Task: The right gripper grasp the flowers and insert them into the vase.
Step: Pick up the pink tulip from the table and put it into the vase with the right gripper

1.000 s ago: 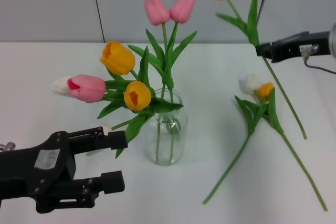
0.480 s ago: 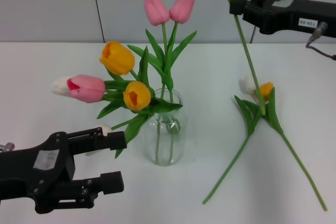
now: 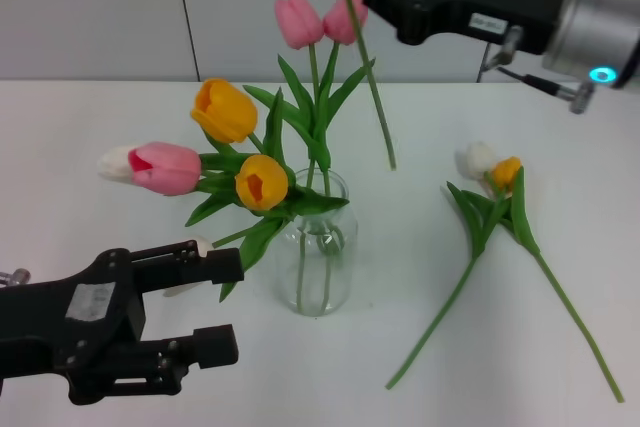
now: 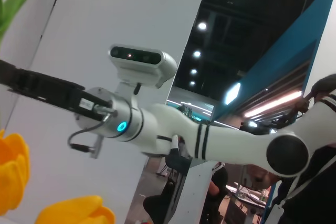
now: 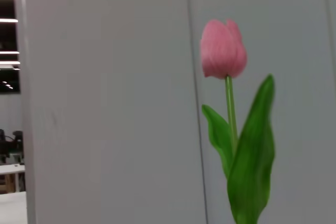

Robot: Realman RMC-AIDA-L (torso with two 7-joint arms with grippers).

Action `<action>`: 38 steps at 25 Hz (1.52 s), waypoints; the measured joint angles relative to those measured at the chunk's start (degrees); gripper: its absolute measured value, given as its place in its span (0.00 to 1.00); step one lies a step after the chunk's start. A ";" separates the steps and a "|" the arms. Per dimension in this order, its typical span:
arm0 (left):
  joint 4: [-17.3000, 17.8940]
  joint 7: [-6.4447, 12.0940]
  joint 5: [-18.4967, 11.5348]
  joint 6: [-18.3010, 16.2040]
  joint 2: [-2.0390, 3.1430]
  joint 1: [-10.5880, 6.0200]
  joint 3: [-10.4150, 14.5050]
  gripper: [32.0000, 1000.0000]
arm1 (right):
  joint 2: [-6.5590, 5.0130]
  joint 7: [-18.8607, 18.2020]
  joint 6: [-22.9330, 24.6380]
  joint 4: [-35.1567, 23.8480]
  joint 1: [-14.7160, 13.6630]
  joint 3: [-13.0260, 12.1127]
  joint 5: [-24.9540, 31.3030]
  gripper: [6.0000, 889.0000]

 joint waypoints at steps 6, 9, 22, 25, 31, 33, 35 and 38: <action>0.00 0.02 -0.05 0.00 0.00 -0.14 0.13 0.80 | 0.11 -8.37 -0.42 9.18 4.36 -0.10 2.40 0.02; 0.00 0.07 -0.07 0.00 0.00 -0.22 0.19 0.80 | 0.19 -11.02 -0.53 11.67 5.14 -0.64 4.19 0.02; 0.00 0.08 -0.01 0.00 -0.19 -1.46 0.44 0.80 | 0.24 -22.17 -1.99 22.88 7.81 -0.96 11.16 0.02; -0.01 0.08 0.04 0.00 -0.30 -1.51 0.50 0.80 | 0.23 -23.16 -1.63 24.17 8.14 -1.08 11.58 0.02; -0.01 0.07 0.16 -0.07 -0.42 -1.65 0.52 0.80 | 0.23 -23.78 -0.58 25.09 8.31 -1.19 11.72 0.02; -0.01 0.07 0.17 -0.08 -0.43 -1.66 0.52 0.80 | 0.24 -23.95 -0.11 25.43 8.35 -1.24 11.75 0.02; -0.01 0.07 0.17 -0.09 -0.44 -1.66 0.52 0.80 | 0.24 -24.46 0.16 25.90 8.49 -1.24 11.76 0.02; -0.01 0.07 0.17 -0.09 -0.50 -1.66 0.52 0.80 | 0.23 -25.15 0.18 27.17 9.27 -1.24 11.78 0.02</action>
